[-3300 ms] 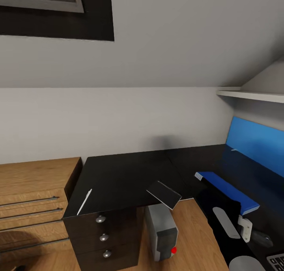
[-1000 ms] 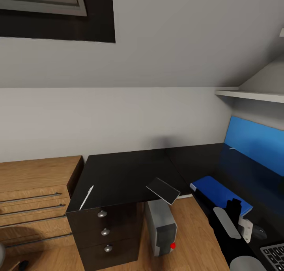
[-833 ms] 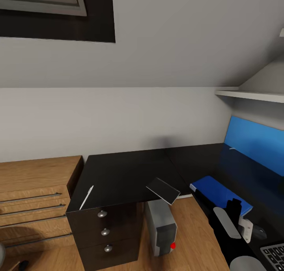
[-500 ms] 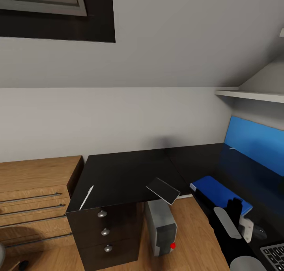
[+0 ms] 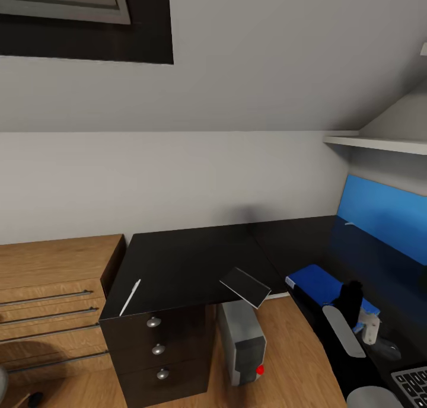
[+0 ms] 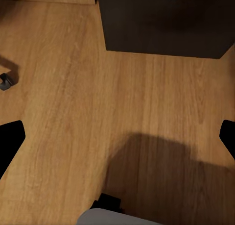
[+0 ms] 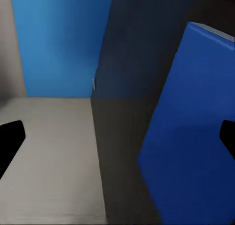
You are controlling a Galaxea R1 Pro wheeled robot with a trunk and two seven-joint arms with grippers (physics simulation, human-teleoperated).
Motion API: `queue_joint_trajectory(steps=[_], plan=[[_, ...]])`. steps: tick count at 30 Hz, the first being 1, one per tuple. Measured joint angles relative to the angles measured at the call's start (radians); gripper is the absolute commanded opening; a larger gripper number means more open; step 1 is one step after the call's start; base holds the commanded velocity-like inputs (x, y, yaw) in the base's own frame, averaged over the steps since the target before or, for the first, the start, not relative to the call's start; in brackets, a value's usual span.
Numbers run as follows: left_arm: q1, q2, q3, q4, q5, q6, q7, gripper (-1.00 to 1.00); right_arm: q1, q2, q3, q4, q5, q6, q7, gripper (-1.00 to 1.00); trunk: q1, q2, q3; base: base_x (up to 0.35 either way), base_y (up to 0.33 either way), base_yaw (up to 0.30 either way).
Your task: In the bedroom, organize the workspace by keeping the computer under the desk, ensuring the monitor is on the desk, placing the keyboard on the desk next to the monitor, placing the mouse on the desk next to the keyboard, moving the folder from the swivel chair onto the desk next to the mouse, stacking the notebook on top of the folder with the pen on top of the notebook, and positioning the swivel chair next to the desk.
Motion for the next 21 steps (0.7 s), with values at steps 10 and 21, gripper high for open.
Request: queue_joint_trajectory(steps=[10,21], plan=[[0.000,-0.001,0.000,0.000,0.000,0.002,-0.003,1.00,0.001,0.000,0.066,-0.006,0.022,0.597,-0.004,1.00,0.000,0.000,0.000,0.000,0.000,0.000],[0.000,0.002,0.005,-0.020,0.003,-0.002,-0.001,1.00,0.033,0.005,0.070,-0.005,0.018,0.665,0.018,1.00,0.000,0.000,0.000,0.000,0.000,0.000]])
